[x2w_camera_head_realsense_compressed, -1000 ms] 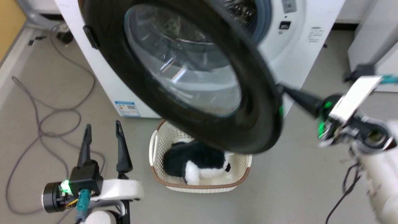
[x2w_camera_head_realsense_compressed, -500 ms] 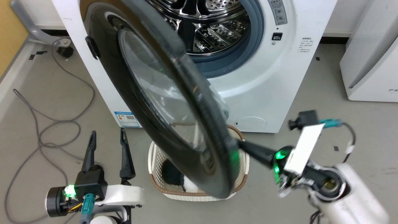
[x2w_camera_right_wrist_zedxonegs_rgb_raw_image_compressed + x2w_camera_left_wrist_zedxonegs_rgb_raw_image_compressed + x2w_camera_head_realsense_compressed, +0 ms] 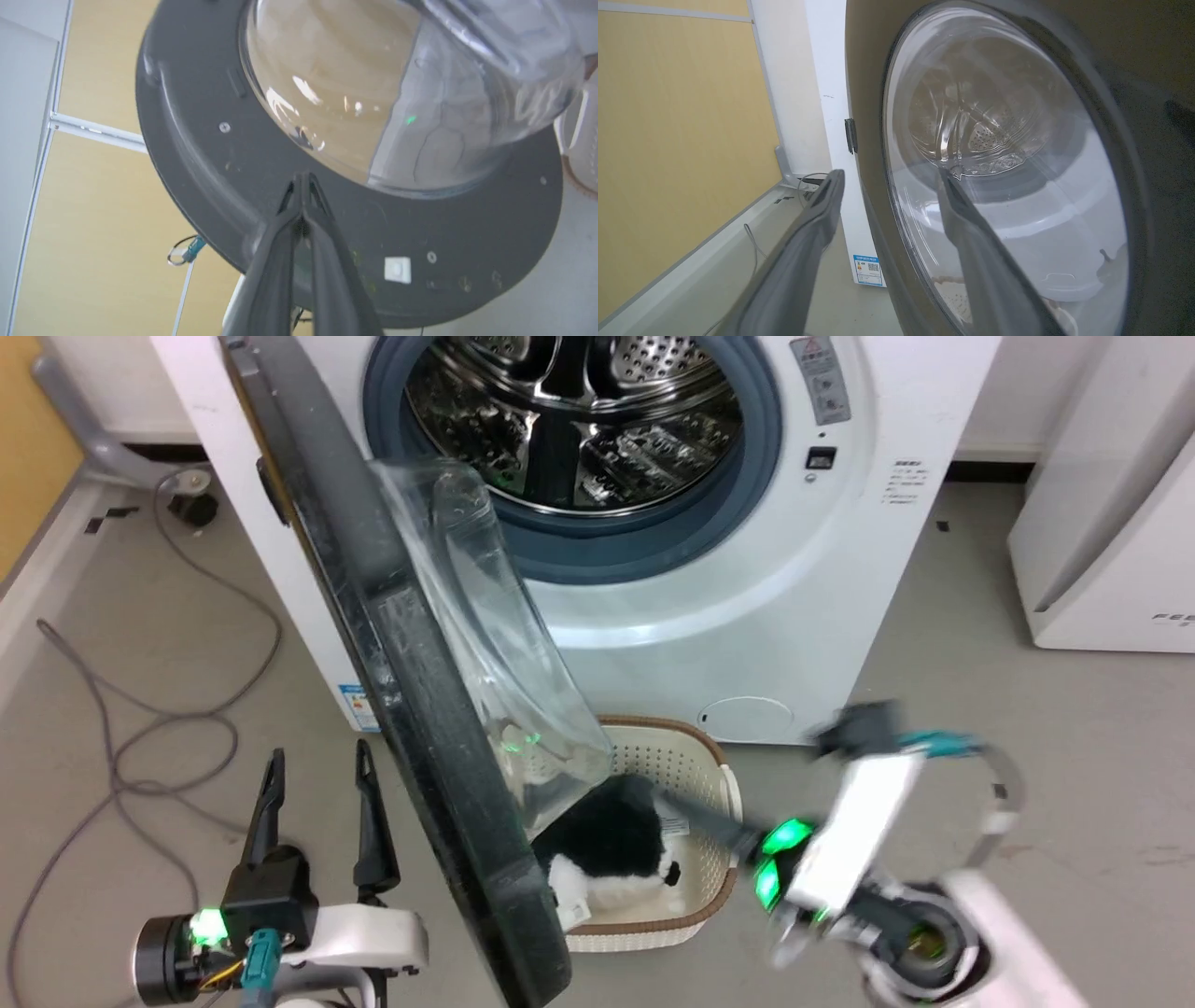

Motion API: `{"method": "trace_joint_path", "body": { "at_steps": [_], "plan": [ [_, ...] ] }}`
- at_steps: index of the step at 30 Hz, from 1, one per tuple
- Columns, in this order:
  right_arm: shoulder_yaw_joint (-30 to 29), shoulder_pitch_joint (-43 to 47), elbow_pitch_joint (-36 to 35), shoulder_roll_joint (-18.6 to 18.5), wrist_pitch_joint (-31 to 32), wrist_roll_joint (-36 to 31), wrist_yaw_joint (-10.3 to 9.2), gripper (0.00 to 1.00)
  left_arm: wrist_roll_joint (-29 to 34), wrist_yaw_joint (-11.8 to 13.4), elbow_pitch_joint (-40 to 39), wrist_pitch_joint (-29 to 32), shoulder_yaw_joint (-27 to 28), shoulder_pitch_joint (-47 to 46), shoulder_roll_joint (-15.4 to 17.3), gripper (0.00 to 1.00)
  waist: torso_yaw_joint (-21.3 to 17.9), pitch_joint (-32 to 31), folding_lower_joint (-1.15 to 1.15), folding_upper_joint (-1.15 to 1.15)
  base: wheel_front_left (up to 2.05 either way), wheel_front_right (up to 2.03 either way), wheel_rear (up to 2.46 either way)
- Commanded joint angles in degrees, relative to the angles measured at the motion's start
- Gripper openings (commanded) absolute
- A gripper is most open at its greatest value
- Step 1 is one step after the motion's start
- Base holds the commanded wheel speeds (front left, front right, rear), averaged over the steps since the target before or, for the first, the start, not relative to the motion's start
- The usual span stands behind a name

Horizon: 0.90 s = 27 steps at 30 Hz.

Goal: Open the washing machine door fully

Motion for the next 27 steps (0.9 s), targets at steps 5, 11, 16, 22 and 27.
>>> {"method": "trace_joint_path", "body": {
  "at_steps": [5,11,16,22,27],
  "plan": [
    [-6.89,0.00,-3.76,-0.32,-15.55,-6.68,0.06,0.00,-0.06,0.28,0.04,-0.30,1.31,2.00,0.06,1.00,-1.44,-1.54,0.00,0.00,0.00,0.00,0.00],
    [-6.29,-0.69,-7.96,-8.04,-37.18,-25.09,0.06,0.00,-0.06,0.18,-0.04,-0.30,2.14,3.02,0.06,1.00,-2.67,-2.91,0.00,0.00,0.00,0.00,0.00],
    [-9.05,0.03,-3.60,-12.47,-46.10,-45.56,0.06,0.00,-0.16,0.26,-0.38,-0.30,3.12,3.85,0.06,1.00,-3.87,-3.60,0.00,0.00,0.00,0.00,0.00],
    [-23.55,6.26,-8.17,-7.06,-46.19,-74.64,0.06,0.00,-0.27,0.22,-0.73,-0.30,3.68,4.19,0.06,1.00,-4.54,-3.69,0.00,0.00,0.00,0.00,0.00],
    [-28.85,13.90,-9.36,-1.98,-46.20,-82.58,0.06,0.00,-0.19,0.09,-0.64,-0.30,3.73,4.45,0.06,1.00,-4.58,-3.98,0.00,0.00,0.00,0.00,0.00]
  ]
}}
